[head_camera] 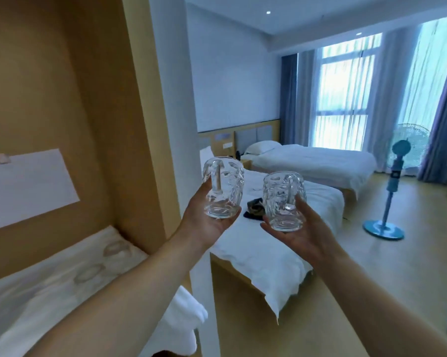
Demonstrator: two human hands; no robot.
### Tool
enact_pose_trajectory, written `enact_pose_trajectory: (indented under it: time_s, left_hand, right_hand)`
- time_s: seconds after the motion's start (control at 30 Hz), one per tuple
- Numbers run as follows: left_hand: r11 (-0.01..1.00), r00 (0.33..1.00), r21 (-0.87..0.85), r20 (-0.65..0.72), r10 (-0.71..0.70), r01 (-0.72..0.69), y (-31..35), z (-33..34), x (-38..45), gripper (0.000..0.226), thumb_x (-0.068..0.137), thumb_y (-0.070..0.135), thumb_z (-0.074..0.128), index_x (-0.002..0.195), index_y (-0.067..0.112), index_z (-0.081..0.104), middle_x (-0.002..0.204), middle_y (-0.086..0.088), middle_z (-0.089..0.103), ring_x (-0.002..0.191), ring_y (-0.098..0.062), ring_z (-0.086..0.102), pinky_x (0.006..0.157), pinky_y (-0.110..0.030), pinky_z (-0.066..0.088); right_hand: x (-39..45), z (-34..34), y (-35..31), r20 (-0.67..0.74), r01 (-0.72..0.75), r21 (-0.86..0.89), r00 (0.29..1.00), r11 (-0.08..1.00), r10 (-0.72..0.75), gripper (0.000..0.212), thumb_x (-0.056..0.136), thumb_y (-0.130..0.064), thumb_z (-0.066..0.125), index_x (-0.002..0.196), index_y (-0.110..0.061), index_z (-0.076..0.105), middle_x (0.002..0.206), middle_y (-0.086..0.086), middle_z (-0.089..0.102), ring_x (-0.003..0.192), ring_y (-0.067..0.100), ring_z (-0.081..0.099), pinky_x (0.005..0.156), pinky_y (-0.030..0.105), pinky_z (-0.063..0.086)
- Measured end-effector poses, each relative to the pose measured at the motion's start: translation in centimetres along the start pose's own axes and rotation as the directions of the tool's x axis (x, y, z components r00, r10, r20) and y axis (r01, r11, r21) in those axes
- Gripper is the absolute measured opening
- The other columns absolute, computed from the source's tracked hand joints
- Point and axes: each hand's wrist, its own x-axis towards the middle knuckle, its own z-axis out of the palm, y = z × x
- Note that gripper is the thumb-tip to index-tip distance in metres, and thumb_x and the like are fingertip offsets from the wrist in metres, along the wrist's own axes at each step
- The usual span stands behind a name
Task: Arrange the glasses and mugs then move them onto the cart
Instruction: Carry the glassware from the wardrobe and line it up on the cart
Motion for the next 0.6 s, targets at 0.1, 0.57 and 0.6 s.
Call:
enact_pose_trajectory:
  time_s: [0.1,0.57,0.6]
  left_hand:
    - [0.999,0.998,-0.006,0.048,-0.036,0.036,-3.5,3.0,3.1,0.046,0.094,0.043,0.066,0.128,0.012,0.064,0.115,-0.017,0.073,0.108,-0.034,0.068,0.103,-0.053,0.051]
    - [0.941,0.918,0.073,0.207,-0.339,0.331,-19.2,15.2,13.9,0.056,0.087,0.045,0.072,0.132,0.013,0.064,0.13,-0.012,0.068,0.121,-0.031,0.061,0.112,-0.049,0.042]
    - [0.936,0.905,0.072,0.239,-0.351,0.344,-20.2,15.8,14.6,0.065,0.08,0.043,0.079,0.135,0.012,0.062,0.135,-0.012,0.065,0.126,-0.031,0.059,0.114,-0.048,0.04]
  right_hand:
    - [0.8,-3.2,-3.3,-0.065,0.052,-0.023,0.996,0.998,-0.053,0.082,0.055,-0.023,0.098,0.127,-0.007,0.062,0.123,0.029,0.066,0.117,0.05,0.061,0.098,0.064,0.049]
    - [0.9,-19.4,-16.8,-0.146,0.114,-0.037,0.982,0.993,-0.118,0.085,0.078,-0.026,0.083,0.152,-0.013,0.043,0.147,0.02,0.052,0.138,0.038,0.047,0.115,0.063,0.032]
    - [0.8,-20.5,-17.5,-0.172,0.128,-0.038,0.976,0.991,-0.132,0.084,0.08,-0.028,0.081,0.153,-0.013,0.041,0.147,0.018,0.051,0.138,0.037,0.046,0.113,0.063,0.033]
